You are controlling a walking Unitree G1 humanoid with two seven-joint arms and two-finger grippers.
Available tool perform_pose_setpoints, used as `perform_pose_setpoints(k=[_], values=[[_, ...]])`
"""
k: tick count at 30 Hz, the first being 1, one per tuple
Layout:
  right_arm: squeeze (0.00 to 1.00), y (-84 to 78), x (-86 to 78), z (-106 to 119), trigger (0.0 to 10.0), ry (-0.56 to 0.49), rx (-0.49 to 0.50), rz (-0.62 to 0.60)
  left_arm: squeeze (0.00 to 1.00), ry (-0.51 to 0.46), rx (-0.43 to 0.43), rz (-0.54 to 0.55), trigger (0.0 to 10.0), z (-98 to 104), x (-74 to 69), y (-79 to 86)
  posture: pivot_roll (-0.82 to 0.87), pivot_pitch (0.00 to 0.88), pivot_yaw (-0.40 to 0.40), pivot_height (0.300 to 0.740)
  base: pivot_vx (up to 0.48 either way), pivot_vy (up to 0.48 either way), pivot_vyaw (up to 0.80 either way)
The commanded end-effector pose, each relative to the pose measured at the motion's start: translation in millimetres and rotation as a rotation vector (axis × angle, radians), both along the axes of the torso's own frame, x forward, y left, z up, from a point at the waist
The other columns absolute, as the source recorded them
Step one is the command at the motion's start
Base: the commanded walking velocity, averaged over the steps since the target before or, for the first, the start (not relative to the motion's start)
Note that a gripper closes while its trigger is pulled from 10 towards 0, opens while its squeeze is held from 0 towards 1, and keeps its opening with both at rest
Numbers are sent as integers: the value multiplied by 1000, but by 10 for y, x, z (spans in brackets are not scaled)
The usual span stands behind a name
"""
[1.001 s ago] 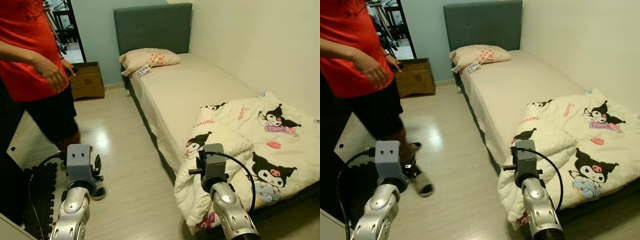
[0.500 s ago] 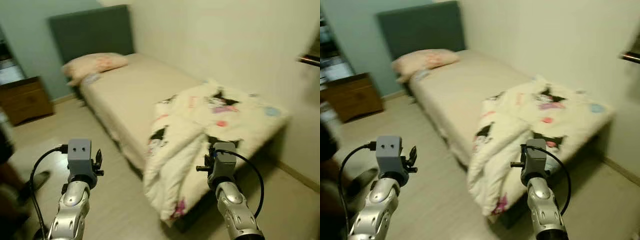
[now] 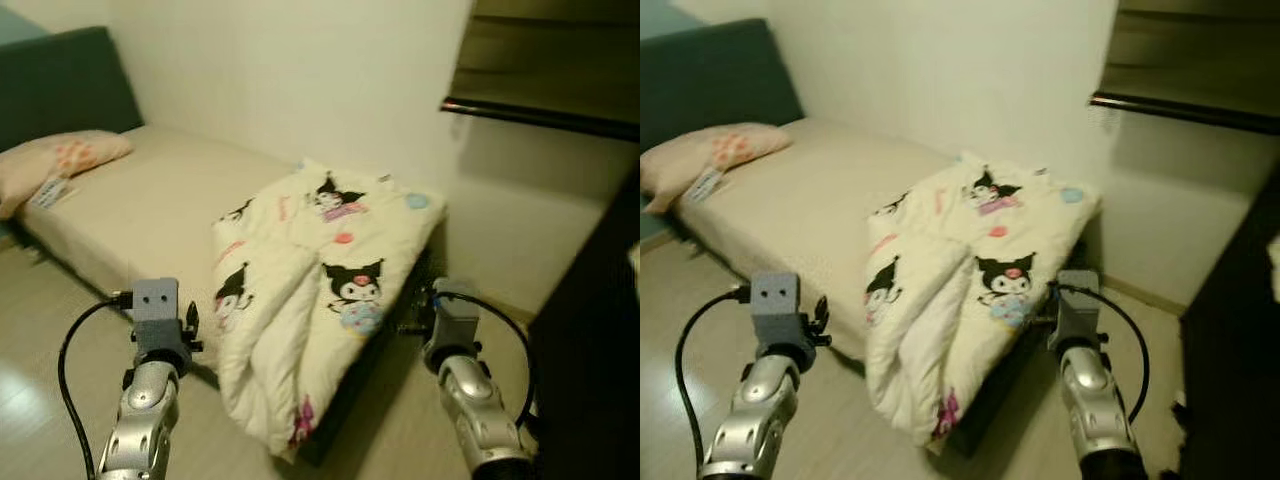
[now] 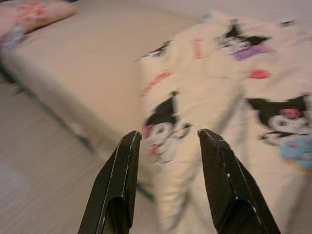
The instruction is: Clean up the room
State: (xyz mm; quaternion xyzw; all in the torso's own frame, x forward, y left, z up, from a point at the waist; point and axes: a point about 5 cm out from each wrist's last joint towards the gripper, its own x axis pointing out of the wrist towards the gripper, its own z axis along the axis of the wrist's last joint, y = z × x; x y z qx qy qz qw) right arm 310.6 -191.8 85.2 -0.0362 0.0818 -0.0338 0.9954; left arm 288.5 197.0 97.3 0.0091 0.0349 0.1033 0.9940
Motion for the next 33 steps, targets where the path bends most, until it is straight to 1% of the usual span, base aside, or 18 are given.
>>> perform_pose_setpoints(k=[1,2,5,6,8,10,13,14,16,18,22,26,33], values=[[0,37,13,-10,10000,11,-13,29,0,13,14,43,10000,-33,-44,69,-79,6,-31,740,0,0,-800],[0,41,29,5,10000,11,-23,46,0,11,9,56,10000,-42,-68,76,-74,17,-46,740,0,0,-800],[0,48,48,24,10000,5,-42,66,0,20,15,67,10000,-69,-100,85,-69,9,-59,740,0,0,-800],[0,43,71,50,10000,-5,-45,70,0,21,21,71,10000,-82,-139,92,-55,16,-75,740,0,0,-800],[0,19,91,71,10000,-22,-42,45,0,11,24,80,10000,-87,-185,109,-41,19,-78,740,0,0,-800],[0,17,90,74,10000,-32,-30,28,0,8,27,74,10000,-77,-191,110,-38,24,-65,740,0,0,-800],[0,24,67,65,10000,-44,-14,4,0,-8,5,41,10000,-41,-180,78,-39,23,-53,740,0,0,-800],[0,43,36,35,10000,-42,-5,-4,0,-24,-2,36,10000,-11,-166,78,-36,22,-38,740,0,0,-800],[0,49,27,25,10000,-40,-4,-3,0,-27,2,40,10000,-2,-161,85,-36,22,-32,740,0,0,-800],[0,55,20,19,10000,-44,0,-6,0,-36,23,35,10000,27,-142,98,-39,22,-11,740,0,0,-800],[0,60,23,35,10000,-68,8,-10,0,-56,25,17,10000,66,-113,101,-41,20,3,740,0,0,-800],[0,62,23,33,10000,-73,12,-16,0,-67,21,11,10000,85,-108,101,-43,19,7,740,0,0,-800],[0,63,6,34,10000,-87,20,-19,0,-88,25,-2,10000,140,-53,80,-48,14,15,740,0,0,-800]])
